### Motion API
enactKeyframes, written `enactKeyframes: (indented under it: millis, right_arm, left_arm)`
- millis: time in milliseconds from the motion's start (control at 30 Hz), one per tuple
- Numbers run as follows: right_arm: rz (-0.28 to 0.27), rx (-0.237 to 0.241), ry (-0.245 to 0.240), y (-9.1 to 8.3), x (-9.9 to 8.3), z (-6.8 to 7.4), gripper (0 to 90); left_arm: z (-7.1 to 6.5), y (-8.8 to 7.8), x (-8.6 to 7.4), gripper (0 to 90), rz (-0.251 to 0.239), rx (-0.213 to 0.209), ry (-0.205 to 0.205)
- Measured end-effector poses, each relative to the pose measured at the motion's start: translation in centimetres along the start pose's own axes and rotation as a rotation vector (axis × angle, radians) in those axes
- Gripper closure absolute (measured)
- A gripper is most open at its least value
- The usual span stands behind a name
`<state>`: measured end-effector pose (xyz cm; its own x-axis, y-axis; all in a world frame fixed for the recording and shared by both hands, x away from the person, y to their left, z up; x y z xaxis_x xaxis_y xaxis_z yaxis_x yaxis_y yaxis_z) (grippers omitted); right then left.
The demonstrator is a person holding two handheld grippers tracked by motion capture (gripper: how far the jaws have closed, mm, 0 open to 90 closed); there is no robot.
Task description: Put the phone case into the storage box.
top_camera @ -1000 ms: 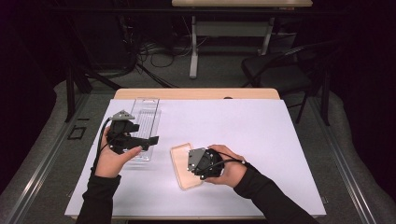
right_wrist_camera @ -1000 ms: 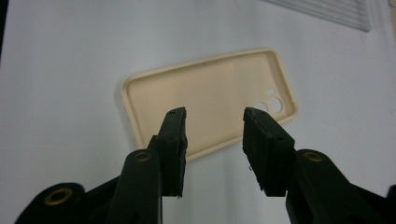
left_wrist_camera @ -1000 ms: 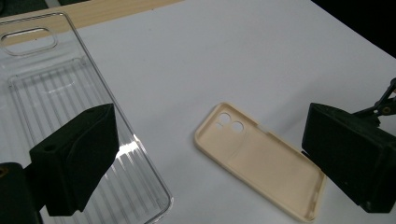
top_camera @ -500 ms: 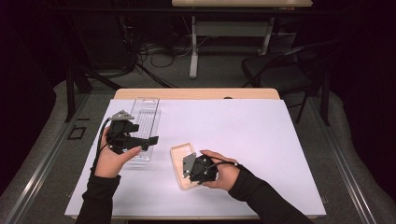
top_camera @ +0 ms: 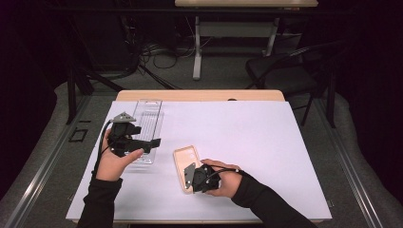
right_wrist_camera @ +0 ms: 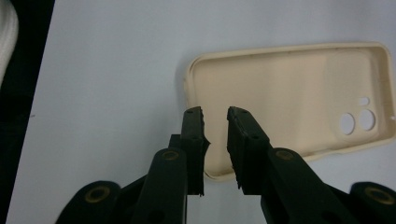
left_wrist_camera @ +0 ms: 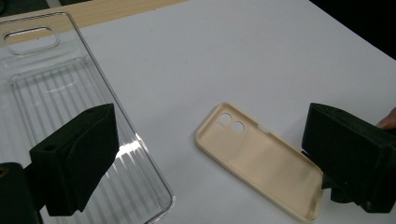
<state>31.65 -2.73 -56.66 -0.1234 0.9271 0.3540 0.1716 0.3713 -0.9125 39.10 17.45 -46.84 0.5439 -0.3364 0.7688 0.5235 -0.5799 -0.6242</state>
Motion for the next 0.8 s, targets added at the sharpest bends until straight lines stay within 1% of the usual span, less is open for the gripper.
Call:
enactKeyframes:
  millis: [33, 67, 200, 233, 267, 333, 400, 433, 467, 500, 533, 633, 667, 733, 800]
  right_arm:
    - [0.003, 0.005, -0.008, 0.08, 0.03, 0.03, 77.1]
    - [0.012, 0.006, -0.004, 0.12, -0.01, 0.12, 77.5]
    - [0.013, 0.023, -0.01, 0.32, 0.02, 0.28, 78.1]
    - [0.019, 0.037, -0.008, 0.35, -0.01, 0.31, 78.7]
    - [0.019, 0.037, -0.008, 0.35, -0.01, 0.31, 78.7]
    - [0.033, 0.05, -0.015, 0.23, 0.1, 0.17, 78.7]
    - [0.033, 0.057, -0.013, 0.15, 0.19, 0.12, 78.7]
    - [0.036, 0.069, -0.012, 0.06, 0.29, 0.09, 78.8]
    - [0.053, 0.089, -0.02, -0.02, 0.41, 0.01, 79.0]
    - [0.053, 0.089, -0.02, -0.02, 0.41, 0.01, 79.0]
    - [0.068, 0.11, -0.02, 0.04, 0.44, -0.07, 79.6]
    - [0.074, 0.123, -0.02, 0.13, 0.47, -0.29, 80.2]
    - [0.076, 0.132, -0.01, 0.17, 0.47, -0.33, 80.9]
    - [0.095, 0.138, -0.018, 0.31, 0.34, -0.6, 82.9]
    - [0.095, 0.145, -0.02, 0.37, 0.31, -0.63, 83.3]
  left_arm:
    - [0.01, 0.01, 0.0, 4.1, 0.0, 0.0, 0.001]
    - [0.01, 0.02, -0.01, 4.1, 0.0, 0.0, 0.0]
    - [0.04, 0.05, -0.04, 4.1, 0.001, 0.001, -0.001]
    - [0.06, 0.05, -0.04, 4.1, 0.001, 0.0, -0.001]
    - [0.06, 0.06, -0.05, 4.1, 0.001, 0.0, -0.002]
    - [0.05, 0.07, -0.06, 4.1, 0.002, -0.001, -0.001]
    - [0.06, 0.06, -0.06, 4.1, 0.002, 0.0, -0.002]
    - [0.07, 0.05, -0.05, 4.1, 0.001, 0.0, -0.001]
    - [0.07, 0.05, -0.06, 4.1, 0.001, 0.0, -0.002]
    - [0.09, 0.05, -0.07, 4.1, 0.001, 0.0, -0.002]
    - [0.11, 0.06, -0.09, 4.1, 0.002, 0.001, -0.002]
    - [0.13, 0.09, -0.12, 4.1, 0.002, 0.001, -0.006]
    - [0.15, 0.08, -0.12, 4.1, 0.002, 0.001, -0.004]
    - [0.19, 0.04, -0.12, 4.1, 0.002, 0.001, -0.005]
    - [0.24, 0.01, -0.13, 4.1, 0.001, 0.001, -0.004]
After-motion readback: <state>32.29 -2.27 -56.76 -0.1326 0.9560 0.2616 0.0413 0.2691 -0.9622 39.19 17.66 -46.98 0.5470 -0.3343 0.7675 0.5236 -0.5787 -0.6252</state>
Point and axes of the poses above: each handheld gripper's, and its own axes: y roughly forward along the jaws, x roughly out of its top, z roughly to its left, the point moved 6 cm from there along y, roughly forward along the jaws, and after that the axes turned 4 degrees about y, right-handed, at the moved point
